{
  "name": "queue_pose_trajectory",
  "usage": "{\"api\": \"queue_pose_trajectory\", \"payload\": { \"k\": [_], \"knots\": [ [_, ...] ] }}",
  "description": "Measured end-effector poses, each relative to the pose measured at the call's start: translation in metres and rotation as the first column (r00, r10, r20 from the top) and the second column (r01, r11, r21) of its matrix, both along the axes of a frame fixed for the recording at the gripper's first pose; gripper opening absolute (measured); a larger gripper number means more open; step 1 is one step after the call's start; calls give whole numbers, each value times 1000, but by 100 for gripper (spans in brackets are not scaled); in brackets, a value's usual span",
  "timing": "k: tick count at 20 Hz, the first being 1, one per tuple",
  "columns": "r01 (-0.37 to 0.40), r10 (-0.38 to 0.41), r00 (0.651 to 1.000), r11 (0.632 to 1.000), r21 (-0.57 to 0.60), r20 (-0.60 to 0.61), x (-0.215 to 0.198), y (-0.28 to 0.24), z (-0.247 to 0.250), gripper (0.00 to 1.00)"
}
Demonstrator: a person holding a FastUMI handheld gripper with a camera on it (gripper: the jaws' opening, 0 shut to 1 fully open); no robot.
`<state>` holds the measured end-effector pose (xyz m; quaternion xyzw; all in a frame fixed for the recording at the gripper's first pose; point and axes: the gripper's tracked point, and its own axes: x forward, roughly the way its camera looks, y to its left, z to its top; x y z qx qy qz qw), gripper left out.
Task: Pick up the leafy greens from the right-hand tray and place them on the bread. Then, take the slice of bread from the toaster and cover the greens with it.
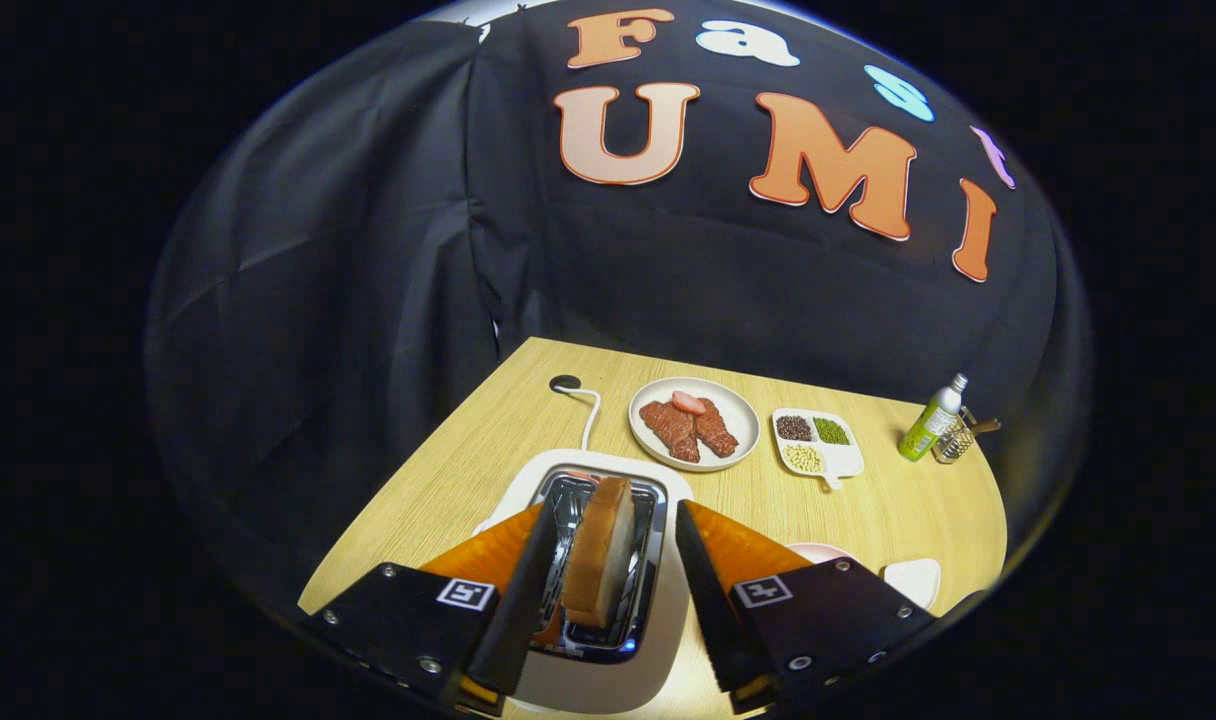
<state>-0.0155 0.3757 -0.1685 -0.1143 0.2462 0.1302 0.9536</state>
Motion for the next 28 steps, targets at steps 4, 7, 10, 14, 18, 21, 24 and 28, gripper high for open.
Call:
{"api": "queue_pose_trajectory", "payload": {
  "k": [4,7,10,14,18,21,24,28],
  "knots": [
    [3,-3,1000,1000,6,-29,-2,-1,-7,36],
    [9,-9,999,1000,12,-38,-2,0,-5,13],
    [11,-9,998,1000,29,-55,-3,0,-3,9],
    [14,-13,999,999,38,-49,-4,-5,12,8],
    [7,-4,999,997,77,-37,-6,-8,31,8],
    [3,-1,1000,994,105,-25,-6,-12,45,8],
    [4,-4,1000,992,127,-6,-5,-20,59,8],
    [7,-7,1000,985,171,3,-5,-32,74,8]
  ]
}}
